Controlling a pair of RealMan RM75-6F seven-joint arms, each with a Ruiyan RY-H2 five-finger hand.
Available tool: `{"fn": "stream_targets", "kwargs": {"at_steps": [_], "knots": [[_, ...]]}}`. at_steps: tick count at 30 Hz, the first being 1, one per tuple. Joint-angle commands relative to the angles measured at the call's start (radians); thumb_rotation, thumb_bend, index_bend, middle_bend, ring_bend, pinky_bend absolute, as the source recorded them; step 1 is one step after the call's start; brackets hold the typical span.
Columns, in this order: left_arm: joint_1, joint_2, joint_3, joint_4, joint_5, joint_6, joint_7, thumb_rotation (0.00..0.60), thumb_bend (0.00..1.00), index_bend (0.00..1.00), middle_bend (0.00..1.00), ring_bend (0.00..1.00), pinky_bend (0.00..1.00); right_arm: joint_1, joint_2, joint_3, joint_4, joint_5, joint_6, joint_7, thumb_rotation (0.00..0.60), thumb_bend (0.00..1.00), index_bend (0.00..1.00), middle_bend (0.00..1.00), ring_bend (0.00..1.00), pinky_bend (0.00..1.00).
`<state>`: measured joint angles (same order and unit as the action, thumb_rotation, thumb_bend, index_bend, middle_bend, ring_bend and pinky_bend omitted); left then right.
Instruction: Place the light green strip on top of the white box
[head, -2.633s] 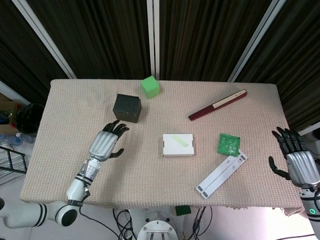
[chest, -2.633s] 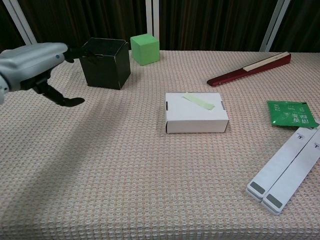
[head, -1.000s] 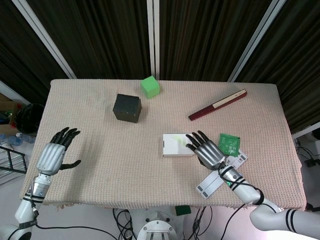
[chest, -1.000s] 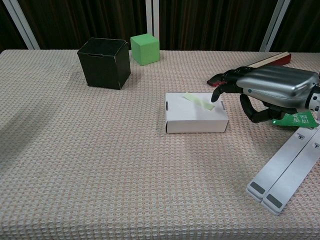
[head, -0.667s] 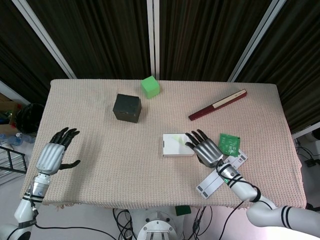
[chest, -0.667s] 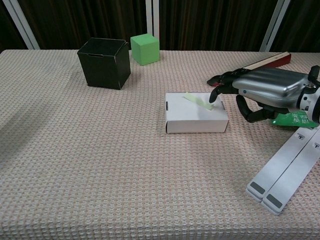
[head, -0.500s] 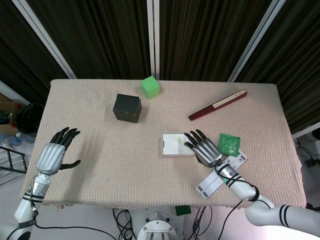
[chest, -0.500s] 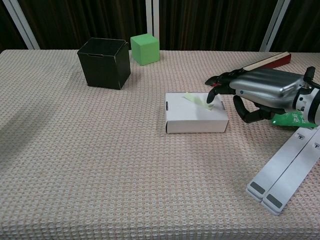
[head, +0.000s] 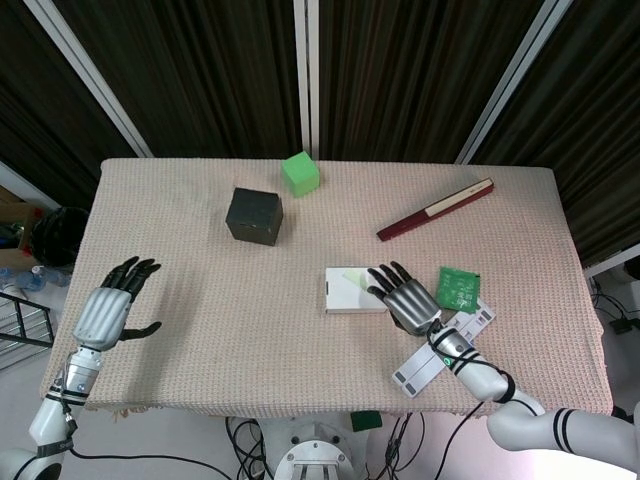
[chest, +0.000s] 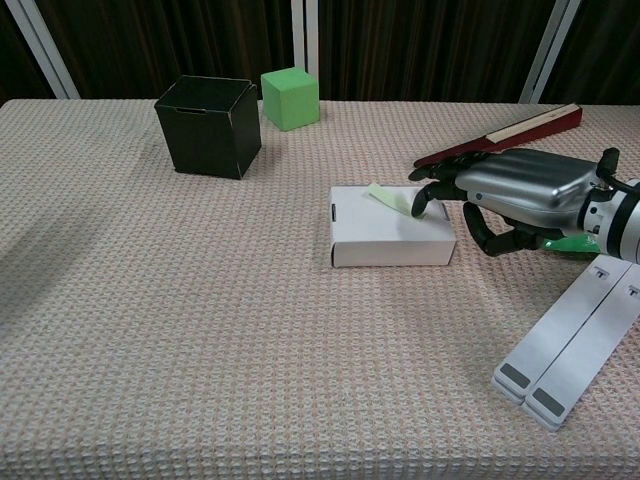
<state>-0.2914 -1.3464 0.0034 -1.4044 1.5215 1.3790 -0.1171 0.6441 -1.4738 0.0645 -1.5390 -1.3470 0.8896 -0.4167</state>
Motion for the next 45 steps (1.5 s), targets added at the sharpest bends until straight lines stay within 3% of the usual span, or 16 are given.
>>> {"fn": "stream_targets", "kwargs": {"at_steps": [1,9,45], "knots": [[0.001,-0.001,-0.003,0.002,-0.001,-0.002,-0.003,0.589,0.10,0.12,0.10,0.03,0.14,-0.001,0.000,-0.001,-0.003,-0.008,0.012,0.011,0.600,1.00,0.24,0.00,0.00,0.00],[0.001,-0.003,-0.009,0.000,0.006,-0.007,-0.001,0.592,0.10,0.12,0.10,0.03,0.14,-0.016,0.015,-0.013,-0.017,-0.053,0.061,0.059,0.600,1.00,0.24,0.00,0.00,0.00],[0.007,-0.002,-0.018,0.004,0.011,-0.028,-0.002,0.589,0.10,0.12,0.10,0.03,0.14,-0.013,0.000,-0.028,0.024,-0.028,0.051,0.075,0.600,1.00,0.25,0.00,0.00,0.00]]}}
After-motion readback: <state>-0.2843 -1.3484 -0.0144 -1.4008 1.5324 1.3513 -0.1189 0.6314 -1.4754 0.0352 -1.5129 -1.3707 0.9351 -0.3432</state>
